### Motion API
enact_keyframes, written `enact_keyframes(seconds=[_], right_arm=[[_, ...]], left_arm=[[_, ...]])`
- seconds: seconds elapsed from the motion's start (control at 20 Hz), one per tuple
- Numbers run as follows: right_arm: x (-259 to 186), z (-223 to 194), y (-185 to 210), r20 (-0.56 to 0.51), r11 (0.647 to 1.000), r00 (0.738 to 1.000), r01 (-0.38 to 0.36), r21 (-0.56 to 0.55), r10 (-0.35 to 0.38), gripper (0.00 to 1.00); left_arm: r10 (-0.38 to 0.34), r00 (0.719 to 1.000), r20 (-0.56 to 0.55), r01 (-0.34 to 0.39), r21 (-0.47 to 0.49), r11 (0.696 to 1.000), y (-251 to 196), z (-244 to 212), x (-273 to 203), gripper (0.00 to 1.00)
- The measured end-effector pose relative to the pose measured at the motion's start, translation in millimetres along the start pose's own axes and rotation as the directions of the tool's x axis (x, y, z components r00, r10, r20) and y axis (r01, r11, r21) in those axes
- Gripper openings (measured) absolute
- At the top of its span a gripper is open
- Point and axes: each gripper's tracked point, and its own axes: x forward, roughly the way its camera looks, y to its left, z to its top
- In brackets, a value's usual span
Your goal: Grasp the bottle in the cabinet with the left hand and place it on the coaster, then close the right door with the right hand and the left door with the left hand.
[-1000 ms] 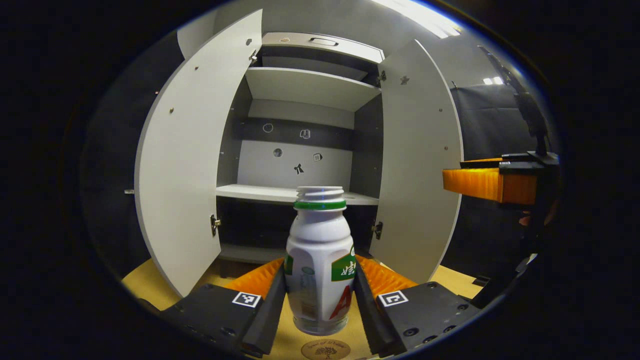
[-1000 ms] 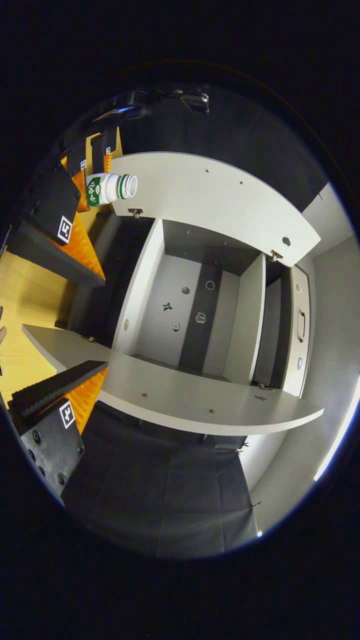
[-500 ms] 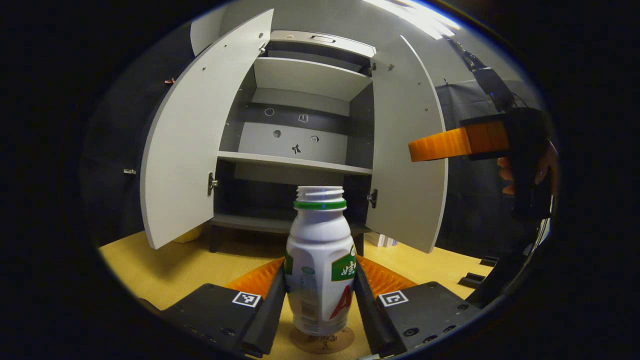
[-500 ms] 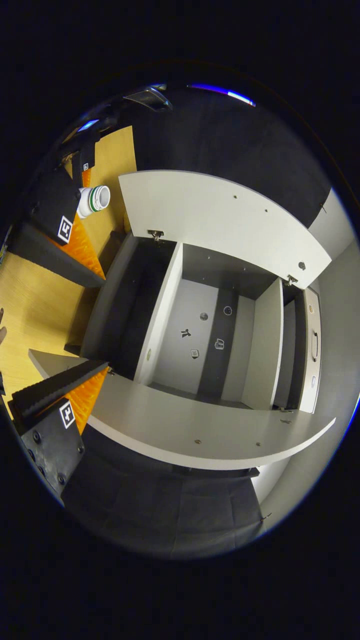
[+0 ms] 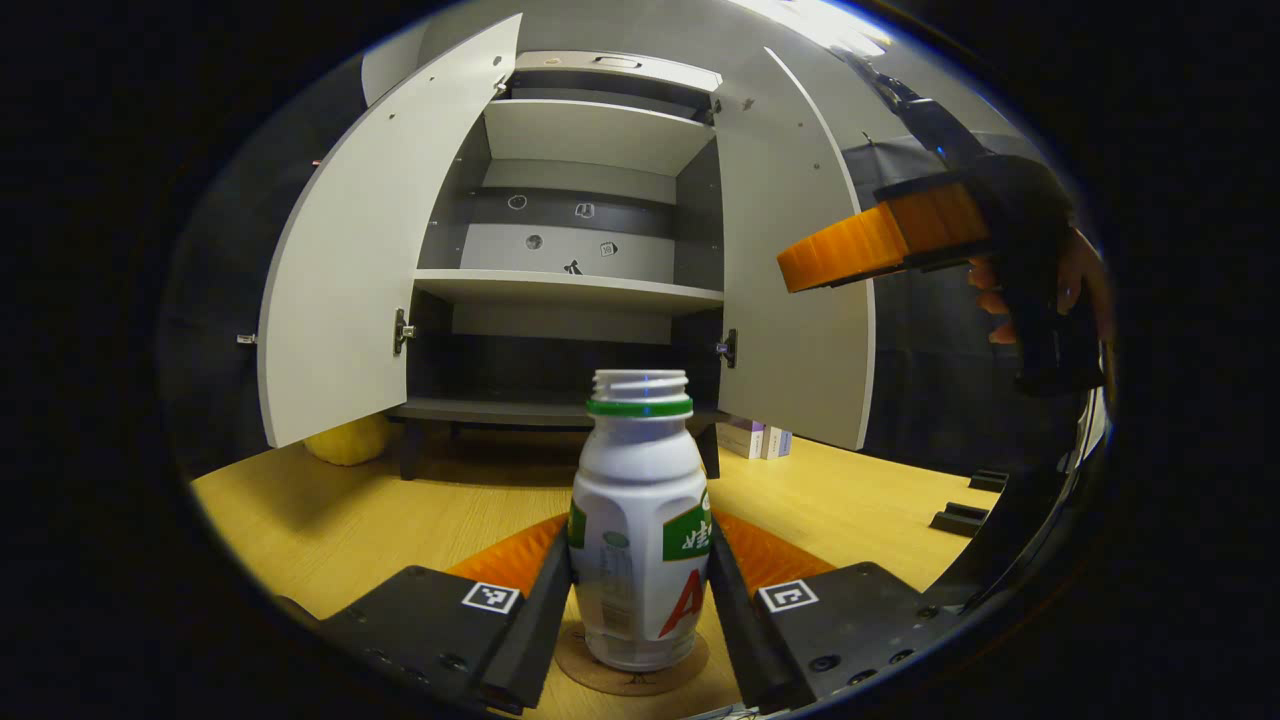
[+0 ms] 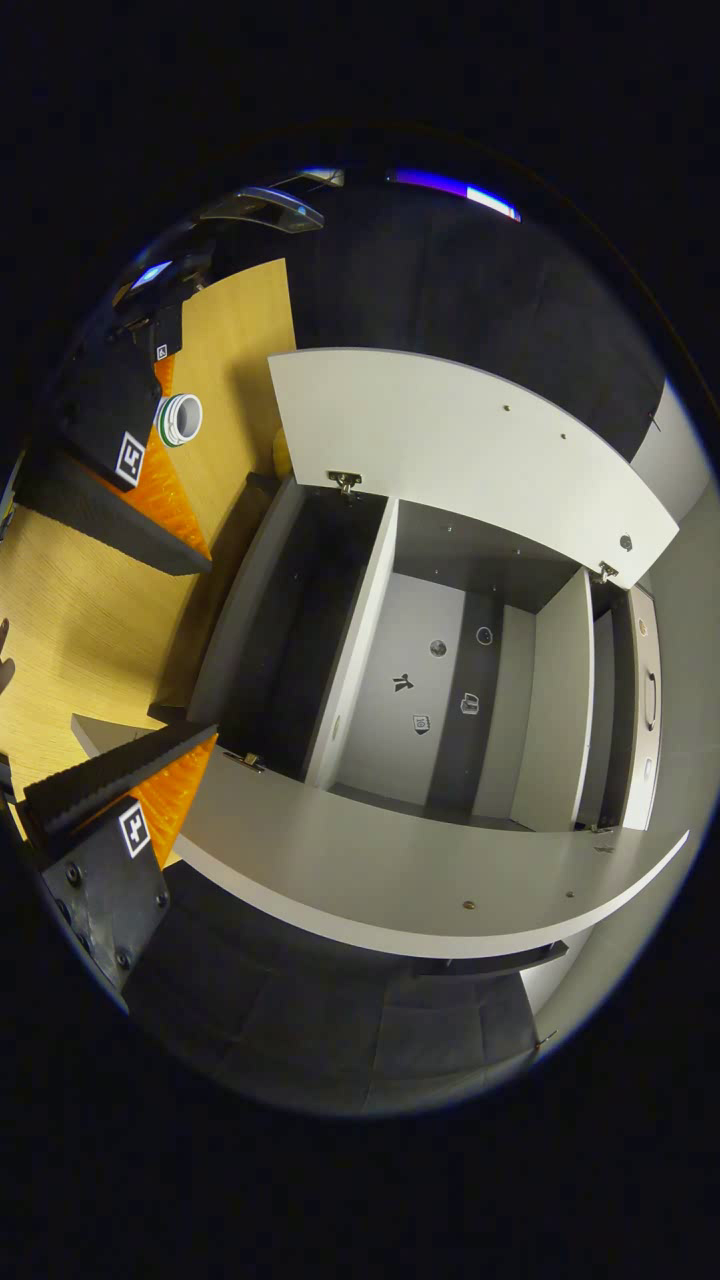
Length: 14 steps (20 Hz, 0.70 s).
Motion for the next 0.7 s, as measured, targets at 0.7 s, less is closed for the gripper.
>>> enact_keyframes(seconds=[0.7], right_arm=[[-2.7,-11.6,1.9,-0.035,0.999,0.999,-0.031,-0.012,0.031,0.98]], left_arm=[[0.013,1.0,-0.025,-0.013,-0.018,1.0,-0.1,-1.7,-1.1,0.94]])
